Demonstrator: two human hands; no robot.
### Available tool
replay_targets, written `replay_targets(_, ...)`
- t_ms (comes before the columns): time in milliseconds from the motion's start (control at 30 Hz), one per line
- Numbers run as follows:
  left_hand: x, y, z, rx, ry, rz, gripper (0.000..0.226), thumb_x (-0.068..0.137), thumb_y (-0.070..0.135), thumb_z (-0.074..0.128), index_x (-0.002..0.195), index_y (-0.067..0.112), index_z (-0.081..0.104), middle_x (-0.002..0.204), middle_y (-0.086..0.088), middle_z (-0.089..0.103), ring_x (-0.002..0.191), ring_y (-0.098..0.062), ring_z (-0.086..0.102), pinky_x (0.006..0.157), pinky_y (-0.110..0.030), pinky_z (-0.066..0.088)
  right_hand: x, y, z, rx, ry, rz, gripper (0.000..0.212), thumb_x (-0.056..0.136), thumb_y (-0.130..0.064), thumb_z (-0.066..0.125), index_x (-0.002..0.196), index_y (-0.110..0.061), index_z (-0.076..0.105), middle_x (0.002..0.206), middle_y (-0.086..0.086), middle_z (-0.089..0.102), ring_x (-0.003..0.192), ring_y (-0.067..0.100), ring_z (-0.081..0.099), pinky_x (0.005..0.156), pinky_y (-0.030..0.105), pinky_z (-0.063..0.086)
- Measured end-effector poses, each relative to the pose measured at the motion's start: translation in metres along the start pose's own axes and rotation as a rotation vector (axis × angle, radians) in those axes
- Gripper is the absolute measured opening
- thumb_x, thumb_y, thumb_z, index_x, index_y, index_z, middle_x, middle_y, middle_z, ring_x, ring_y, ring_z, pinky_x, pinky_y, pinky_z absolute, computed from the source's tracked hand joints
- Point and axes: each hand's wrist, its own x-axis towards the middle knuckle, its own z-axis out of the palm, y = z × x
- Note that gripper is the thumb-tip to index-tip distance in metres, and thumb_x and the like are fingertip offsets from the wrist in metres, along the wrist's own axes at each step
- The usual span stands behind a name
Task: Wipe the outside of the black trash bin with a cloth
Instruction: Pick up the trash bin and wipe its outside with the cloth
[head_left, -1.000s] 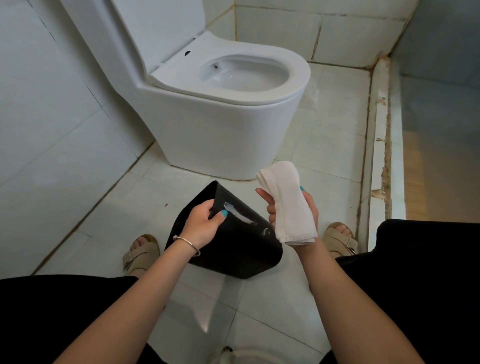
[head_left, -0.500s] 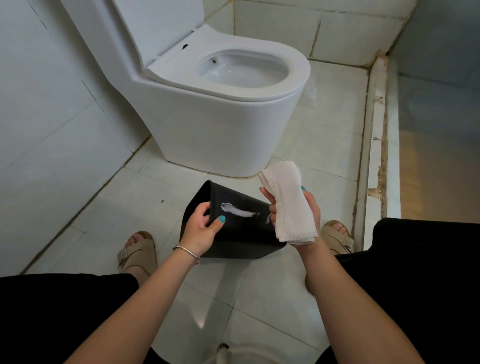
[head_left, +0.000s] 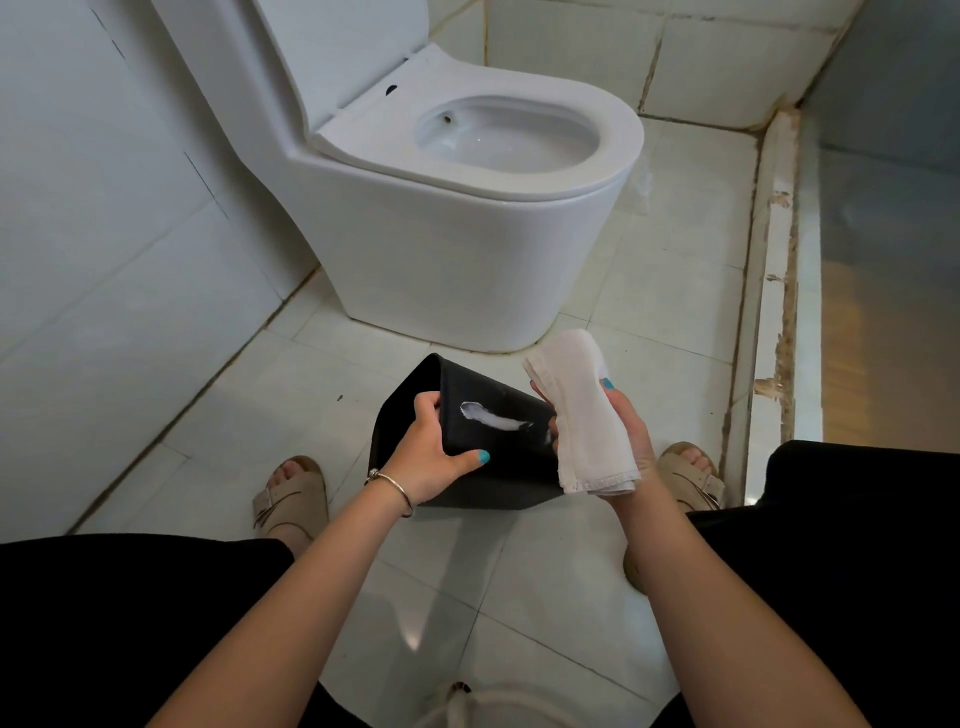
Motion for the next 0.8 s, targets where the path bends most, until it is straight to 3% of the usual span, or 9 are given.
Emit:
replay_targets(100, 0.002, 0.004, 0.003, 0.021, 0.041, 0.003, 0.109, 0.074, 0.012, 0.080, 0.148, 0.019, -0.001, 0.130, 0.008, 0.038, 0.111, -0.010, 0.047, 0.094, -0.027, 0.047, -0.004, 0.000, 0.003, 0.029, -0.011, 0.010, 0.069, 0.074, -0.040, 0.075, 0.135, -0.016, 0.051, 0.118, 0.012, 0.054, 0.072, 0.023, 0.066, 0.059, 0.034, 0.054)
replay_targets(167, 0.003, 0.008, 0.006, 0.017, 0.062, 0.011, 0.121, 0.075, 0.011, 0.079, 0.149, 0.027, -0.015, 0.124, 0.013, 0.035, 0.107, -0.007, 0.045, 0.094, -0.026, 0.046, -0.007, -0.001, 0.006, 0.020, -0.001, 0.010, 0.071, 0.068, -0.039, 0.080, 0.130, -0.016, 0.054, 0.107, 0.011, 0.060, 0.072, 0.024, 0.066, 0.057, 0.034, 0.055)
replay_targets(267, 0.008, 0.013, 0.005, 0.063, 0.112, 0.007, 0.119, 0.075, 0.013, 0.078, 0.150, 0.030, -0.014, 0.120, 0.014, 0.040, 0.102, -0.008, 0.049, 0.086, -0.022, 0.046, -0.013, -0.004, 0.012, 0.031, 0.041, -0.024, 0.061, 0.061, -0.038, 0.083, 0.113, -0.015, 0.062, 0.088, 0.009, 0.066, 0.067, 0.024, 0.066, 0.055, 0.033, 0.055)
replay_targets(400, 0.010, 0.011, 0.000, 0.112, 0.168, -0.013, 0.116, 0.072, 0.010, 0.076, 0.150, 0.037, -0.005, 0.111, 0.010, 0.052, 0.091, -0.016, 0.060, 0.080, -0.035, 0.056, -0.015, -0.013, 0.021, 0.034, 0.160, -0.085, 0.032, 0.083, -0.034, 0.064, 0.107, -0.013, 0.064, 0.091, 0.010, 0.068, 0.066, 0.022, 0.064, 0.058, 0.031, 0.054)
replay_targets(533, 0.009, 0.006, 0.000, 0.074, 0.153, 0.027, 0.115, 0.072, 0.006, 0.076, 0.150, 0.040, -0.002, 0.121, 0.008, 0.052, 0.097, -0.014, 0.060, 0.081, -0.033, 0.056, 0.001, -0.015, 0.019, -0.259, 0.480, -0.195, 0.054, 0.081, -0.039, 0.072, 0.129, -0.022, 0.053, 0.115, 0.010, 0.063, 0.091, 0.026, 0.063, 0.071, 0.040, 0.056)
replay_targets(600, 0.010, 0.003, 0.001, 0.031, 0.133, 0.044, 0.115, 0.072, 0.006, 0.078, 0.150, 0.040, 0.001, 0.127, 0.011, 0.048, 0.108, -0.012, 0.055, 0.088, -0.029, 0.054, 0.005, -0.012, 0.016, -0.568, 0.640, -0.293, 0.073, 0.080, -0.036, 0.075, 0.143, -0.028, 0.038, 0.136, 0.003, 0.051, 0.113, 0.026, 0.056, 0.091, 0.042, 0.051)
replay_targets(633, 0.009, 0.002, 0.002, 0.000, 0.122, 0.048, 0.115, 0.072, 0.007, 0.079, 0.150, 0.042, 0.002, 0.129, 0.013, 0.048, 0.113, -0.011, 0.054, 0.092, -0.030, 0.052, 0.005, -0.011, 0.017, -0.754, 0.676, -0.324, 0.082, 0.081, -0.034, 0.075, 0.148, -0.029, 0.029, 0.144, 0.001, 0.044, 0.122, 0.025, 0.050, 0.100, 0.040, 0.045)
replay_targets(700, 0.008, -0.003, 0.003, -0.044, 0.109, 0.054, 0.112, 0.073, 0.011, 0.080, 0.148, 0.046, 0.005, 0.135, 0.014, 0.049, 0.121, -0.008, 0.051, 0.099, -0.029, 0.048, 0.004, -0.006, 0.017, -1.041, 0.692, -0.333, 0.090, 0.084, -0.030, 0.073, 0.152, -0.030, 0.015, 0.151, 0.001, 0.034, 0.131, 0.027, 0.041, 0.104, 0.037, 0.036)
replay_targets(800, 0.005, -0.007, 0.005, -0.015, 0.103, 0.069, 0.105, 0.079, 0.015, 0.075, 0.148, 0.047, 0.001, 0.138, 0.015, 0.046, 0.120, -0.004, 0.050, 0.094, -0.014, 0.043, 0.008, 0.006, 0.015, -1.107, 0.688, -0.309, 0.090, 0.088, -0.029, 0.069, 0.153, -0.034, 0.007, 0.151, 0.005, 0.035, 0.130, 0.032, 0.042, 0.099, 0.037, 0.038)
